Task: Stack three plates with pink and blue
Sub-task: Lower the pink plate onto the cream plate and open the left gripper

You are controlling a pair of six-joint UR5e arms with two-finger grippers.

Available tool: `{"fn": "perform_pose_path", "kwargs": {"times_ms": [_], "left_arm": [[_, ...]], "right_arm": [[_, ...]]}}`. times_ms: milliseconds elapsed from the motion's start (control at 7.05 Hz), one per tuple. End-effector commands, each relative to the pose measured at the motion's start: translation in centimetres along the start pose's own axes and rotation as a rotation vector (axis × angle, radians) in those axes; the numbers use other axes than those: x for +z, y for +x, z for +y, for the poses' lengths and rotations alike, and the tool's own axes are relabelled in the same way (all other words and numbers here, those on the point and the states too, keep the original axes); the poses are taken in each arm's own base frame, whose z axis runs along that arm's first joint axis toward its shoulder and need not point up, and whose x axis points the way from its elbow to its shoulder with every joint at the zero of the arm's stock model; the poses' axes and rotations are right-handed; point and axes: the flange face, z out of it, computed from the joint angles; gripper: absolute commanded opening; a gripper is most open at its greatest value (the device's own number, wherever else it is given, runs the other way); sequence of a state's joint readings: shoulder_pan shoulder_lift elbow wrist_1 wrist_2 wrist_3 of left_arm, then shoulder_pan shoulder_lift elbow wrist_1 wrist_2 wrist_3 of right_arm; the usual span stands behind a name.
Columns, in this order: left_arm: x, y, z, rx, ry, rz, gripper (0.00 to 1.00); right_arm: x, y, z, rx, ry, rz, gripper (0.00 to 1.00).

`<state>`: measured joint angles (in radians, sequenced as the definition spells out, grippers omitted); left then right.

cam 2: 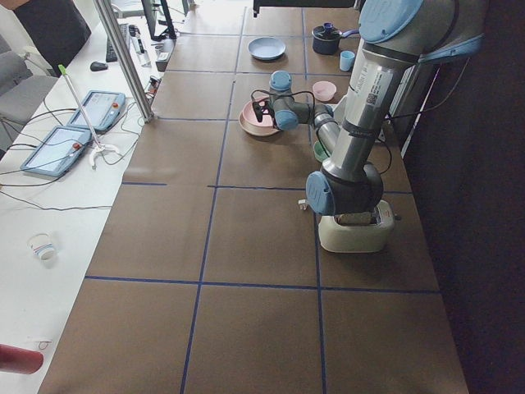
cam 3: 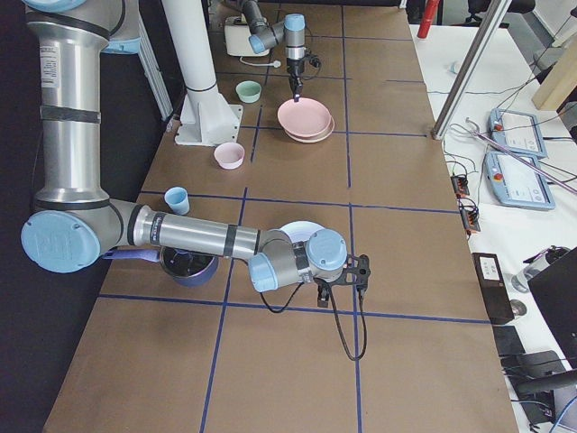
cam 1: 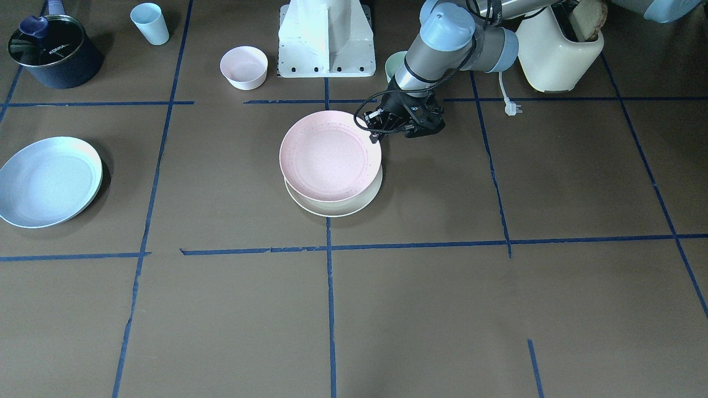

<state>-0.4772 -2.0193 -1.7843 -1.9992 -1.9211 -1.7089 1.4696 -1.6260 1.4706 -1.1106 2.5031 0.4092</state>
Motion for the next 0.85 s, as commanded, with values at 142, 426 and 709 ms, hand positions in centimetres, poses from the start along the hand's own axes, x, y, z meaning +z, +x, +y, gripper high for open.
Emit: {"fn": "perform_pose_path", "kwargs": {"times_ms": [142, 426, 709], "left_arm": [[-0.6, -0.1, -1.2, -0.01, 0.017, 0.005, 0.93], [-1.8, 0.3, -1.4, -0.007, 0.026, 0.026, 1.0], [-3.4, 0.7, -2.5, -0.014, 0.042, 0.046, 1.0]], "right_arm": [[0.0, 0.1, 0.0, 0.0, 0.0, 0.001, 1.0], [0.4, -0.2, 0.1, -0.008, -0.007, 0.004, 1.0], [1.2, -0.6, 0.2, -0.018, -0.022, 0.009, 1.0]]}}
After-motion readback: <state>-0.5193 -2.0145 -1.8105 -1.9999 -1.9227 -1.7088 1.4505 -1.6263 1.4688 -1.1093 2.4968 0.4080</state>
